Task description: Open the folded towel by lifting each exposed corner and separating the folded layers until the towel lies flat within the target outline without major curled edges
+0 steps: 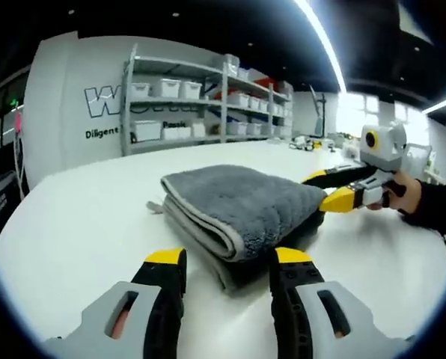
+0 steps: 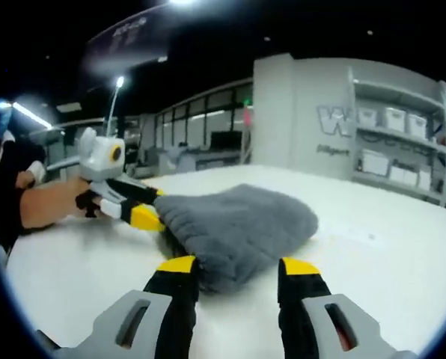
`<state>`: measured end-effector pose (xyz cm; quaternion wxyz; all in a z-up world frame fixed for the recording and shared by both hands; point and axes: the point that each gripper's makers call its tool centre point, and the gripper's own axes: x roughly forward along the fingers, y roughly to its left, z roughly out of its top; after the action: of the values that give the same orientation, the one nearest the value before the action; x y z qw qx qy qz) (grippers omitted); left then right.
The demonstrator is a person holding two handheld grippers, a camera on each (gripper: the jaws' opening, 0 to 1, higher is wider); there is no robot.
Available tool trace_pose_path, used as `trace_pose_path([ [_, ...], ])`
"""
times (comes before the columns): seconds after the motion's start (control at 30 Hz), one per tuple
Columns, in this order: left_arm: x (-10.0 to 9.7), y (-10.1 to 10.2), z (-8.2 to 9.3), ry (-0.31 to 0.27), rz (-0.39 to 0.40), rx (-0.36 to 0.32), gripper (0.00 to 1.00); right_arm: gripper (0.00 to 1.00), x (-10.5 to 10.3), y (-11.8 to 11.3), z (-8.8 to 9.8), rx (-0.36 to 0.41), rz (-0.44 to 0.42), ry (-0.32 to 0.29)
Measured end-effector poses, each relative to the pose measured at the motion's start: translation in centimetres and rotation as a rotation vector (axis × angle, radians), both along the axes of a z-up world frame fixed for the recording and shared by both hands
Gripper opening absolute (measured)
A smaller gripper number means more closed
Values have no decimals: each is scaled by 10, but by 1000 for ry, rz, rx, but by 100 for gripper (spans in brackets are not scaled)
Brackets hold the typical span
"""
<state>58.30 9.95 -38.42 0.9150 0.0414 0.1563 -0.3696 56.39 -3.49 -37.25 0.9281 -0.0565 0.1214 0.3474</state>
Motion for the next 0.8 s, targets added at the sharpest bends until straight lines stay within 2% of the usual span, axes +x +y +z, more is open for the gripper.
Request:
trace_pose_path([
  [0.07,-2,-1,-2,5,-4,5,36,34,-2,3,-2,-5,8,4],
  [0.3,-8,-3,-5,9,-8,24,30,19,-8,7,-3,-10,29,9],
  [0.47,-12,-4,-6,5,-13,48,25,15,-11,10,-3,-15,39,8],
  [0.8,-10,-3,-7,23,-9,42,14,7,-10,9,-3,-37,44,-8],
])
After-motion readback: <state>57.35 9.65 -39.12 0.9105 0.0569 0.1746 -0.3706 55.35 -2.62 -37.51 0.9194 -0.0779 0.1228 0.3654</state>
